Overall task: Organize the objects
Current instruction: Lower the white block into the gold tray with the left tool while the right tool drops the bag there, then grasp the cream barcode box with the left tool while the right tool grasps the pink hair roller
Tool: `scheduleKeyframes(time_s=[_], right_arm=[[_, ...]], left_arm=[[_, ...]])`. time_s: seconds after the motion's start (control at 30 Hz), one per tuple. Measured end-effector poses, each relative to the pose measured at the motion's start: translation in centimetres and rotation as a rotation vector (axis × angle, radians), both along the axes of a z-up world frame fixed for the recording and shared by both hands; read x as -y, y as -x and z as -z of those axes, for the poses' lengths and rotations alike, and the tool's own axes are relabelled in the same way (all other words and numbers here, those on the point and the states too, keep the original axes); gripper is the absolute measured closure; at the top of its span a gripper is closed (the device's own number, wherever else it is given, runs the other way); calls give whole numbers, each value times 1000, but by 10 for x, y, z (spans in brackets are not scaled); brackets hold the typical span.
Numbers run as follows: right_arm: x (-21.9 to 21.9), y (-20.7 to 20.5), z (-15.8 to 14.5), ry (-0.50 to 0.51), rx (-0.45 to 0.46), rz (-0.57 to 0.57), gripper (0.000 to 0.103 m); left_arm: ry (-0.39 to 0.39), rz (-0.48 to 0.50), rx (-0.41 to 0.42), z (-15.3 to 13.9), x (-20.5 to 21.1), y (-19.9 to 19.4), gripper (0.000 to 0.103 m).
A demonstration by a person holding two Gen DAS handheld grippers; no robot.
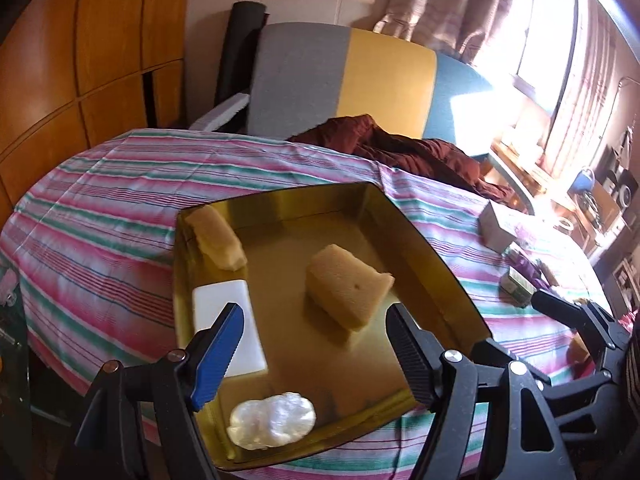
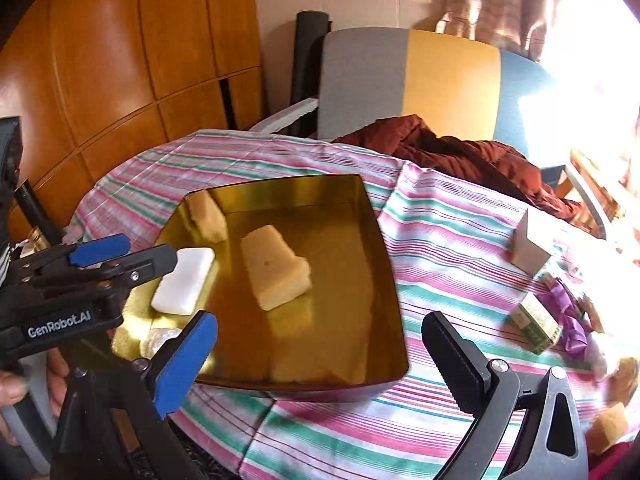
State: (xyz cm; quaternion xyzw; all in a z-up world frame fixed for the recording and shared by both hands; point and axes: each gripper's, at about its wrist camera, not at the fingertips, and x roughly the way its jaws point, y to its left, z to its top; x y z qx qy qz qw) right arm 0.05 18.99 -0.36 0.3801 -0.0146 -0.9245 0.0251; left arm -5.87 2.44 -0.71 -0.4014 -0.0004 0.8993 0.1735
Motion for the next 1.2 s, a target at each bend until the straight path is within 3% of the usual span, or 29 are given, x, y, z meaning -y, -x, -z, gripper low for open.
scheduleKeyframes(time_s=[0.27,0.6,1.2], right_arm=[[-35,-7,-1,-21,-12,85,0],[-96,-18,0,-45,9,226,0],[-243,-57,3,39,81,552,0]], left_arm=[[40,106,-25,-10,-38,-7,29],[25,253,-8,-12,-87,-16,29],[90,438,55,5,-171,-23,29]])
